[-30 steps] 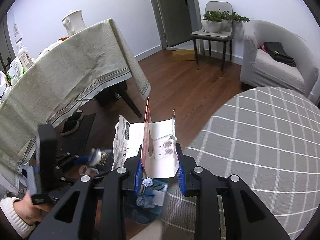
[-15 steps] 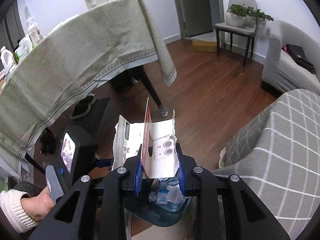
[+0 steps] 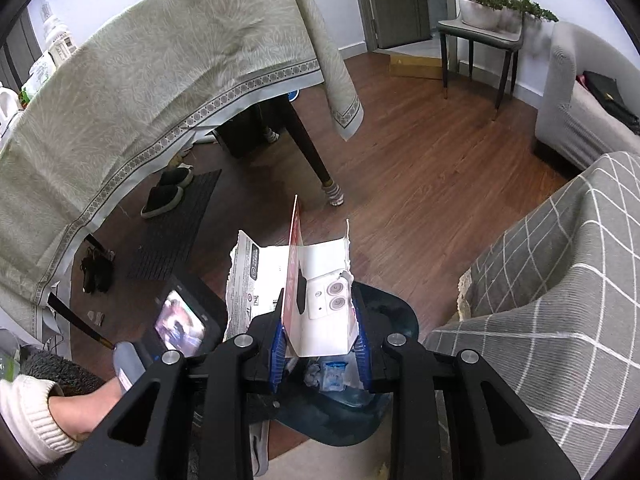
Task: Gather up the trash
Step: 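Carry the black pouch and white card package over the teal bin with both tools, then open the left tool over the bin while the right tool releases the card package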
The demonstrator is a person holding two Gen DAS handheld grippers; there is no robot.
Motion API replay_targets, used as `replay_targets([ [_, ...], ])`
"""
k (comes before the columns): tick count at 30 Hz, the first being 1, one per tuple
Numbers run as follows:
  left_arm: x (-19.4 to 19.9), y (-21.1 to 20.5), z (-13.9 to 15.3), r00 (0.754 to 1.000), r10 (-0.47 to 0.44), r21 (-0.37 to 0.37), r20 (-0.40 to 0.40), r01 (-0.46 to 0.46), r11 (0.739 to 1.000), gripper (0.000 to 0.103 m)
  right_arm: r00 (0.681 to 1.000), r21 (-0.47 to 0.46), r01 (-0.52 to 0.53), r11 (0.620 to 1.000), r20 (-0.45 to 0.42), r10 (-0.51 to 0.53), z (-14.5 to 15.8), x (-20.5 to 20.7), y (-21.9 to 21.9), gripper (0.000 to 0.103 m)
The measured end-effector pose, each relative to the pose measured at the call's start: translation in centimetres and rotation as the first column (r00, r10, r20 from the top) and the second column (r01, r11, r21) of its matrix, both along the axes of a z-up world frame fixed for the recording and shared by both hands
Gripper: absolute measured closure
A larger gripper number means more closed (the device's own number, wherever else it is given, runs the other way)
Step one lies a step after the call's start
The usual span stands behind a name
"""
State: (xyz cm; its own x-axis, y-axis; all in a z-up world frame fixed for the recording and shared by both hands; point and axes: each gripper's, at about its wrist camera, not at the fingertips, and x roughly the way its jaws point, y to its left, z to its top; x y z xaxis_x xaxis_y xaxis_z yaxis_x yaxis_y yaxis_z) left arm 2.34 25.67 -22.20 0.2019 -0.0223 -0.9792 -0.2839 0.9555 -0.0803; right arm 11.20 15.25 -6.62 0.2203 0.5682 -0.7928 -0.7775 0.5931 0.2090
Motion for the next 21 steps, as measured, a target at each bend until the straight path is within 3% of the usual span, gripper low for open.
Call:
replay_targets([
  [9,-0.6,-0.2,-1.1,0.999,-0.026,0.005,-0.029,0.026,1.0,0.025,0.999,-0.042,0.017,0.999,-0.027,-0.018,-1.8,0.5,0.7,0.074],
  [15,-1.4,1.1,1.0,0.999,-0.022,-0.003,0.025,0.022,1.0,0.026,0.998,-0.072,0.019,0.997,-0.051,-0.023,-3.4,0.6,1.6,0.074],
  [19,-2.4,1.9,4.3,0.996,0.004,-0.012,0.092,-0.003,1.0,0.029,0.998,-0.094,0.02,0.995,-0.058,-0.025,-4.5,0.5,2.0,0.074],
  [21,-3.0,1.8,6.3,0.991,-0.005,0.023,0.134,0.002,1.0,0.03,0.998,-0.109,0.021,0.994,-0.059,-0.028,-5.0,0.2,2.2,0.074],
])
